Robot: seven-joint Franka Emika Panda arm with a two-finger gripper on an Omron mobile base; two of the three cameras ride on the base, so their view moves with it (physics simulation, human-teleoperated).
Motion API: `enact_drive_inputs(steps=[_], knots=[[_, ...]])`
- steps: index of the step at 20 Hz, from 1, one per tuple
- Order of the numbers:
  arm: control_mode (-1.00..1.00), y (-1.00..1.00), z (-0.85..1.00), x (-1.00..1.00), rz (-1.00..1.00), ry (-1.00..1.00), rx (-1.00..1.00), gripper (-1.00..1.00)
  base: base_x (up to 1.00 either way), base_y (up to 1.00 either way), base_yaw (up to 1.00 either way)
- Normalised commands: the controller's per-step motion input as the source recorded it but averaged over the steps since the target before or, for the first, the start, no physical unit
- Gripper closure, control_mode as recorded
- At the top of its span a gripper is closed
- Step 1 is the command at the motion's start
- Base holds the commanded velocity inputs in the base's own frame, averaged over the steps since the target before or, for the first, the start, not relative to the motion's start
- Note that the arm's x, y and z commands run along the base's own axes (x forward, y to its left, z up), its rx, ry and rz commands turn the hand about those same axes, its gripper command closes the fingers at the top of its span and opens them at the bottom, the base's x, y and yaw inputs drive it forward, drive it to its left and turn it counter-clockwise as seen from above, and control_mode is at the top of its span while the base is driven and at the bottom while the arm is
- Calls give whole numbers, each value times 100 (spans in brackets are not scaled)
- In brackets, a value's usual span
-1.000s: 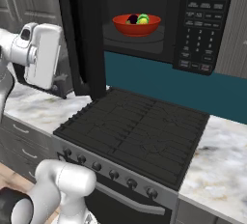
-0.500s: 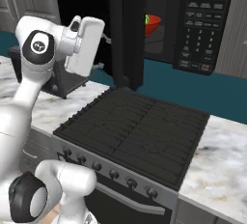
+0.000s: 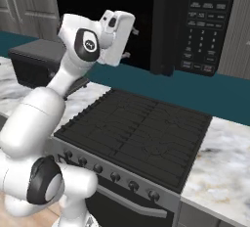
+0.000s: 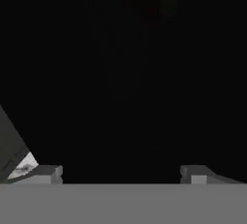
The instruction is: Place the bowl containing the eggplant and corn in the microwave. Close the microwave door and press the start button to microwave the meal.
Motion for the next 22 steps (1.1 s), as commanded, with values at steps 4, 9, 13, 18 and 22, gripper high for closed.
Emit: enact_drive_inputs(steps=[4, 9, 13, 18, 22], knots=[[-100, -51, 0, 85, 29, -19, 5, -100, 0, 0, 0], [-100, -58, -5, 80, 31, -19, 6, -100, 0, 0, 0], [-100, -51, -3, 69, 29, -13, 3, -100, 0, 0, 0], [-100, 25, 9, -54, 17, 1, -1, -100, 0, 0, 0], [-100, 82, 59, -69, 9, 13, -6, -100, 0, 0, 0]])
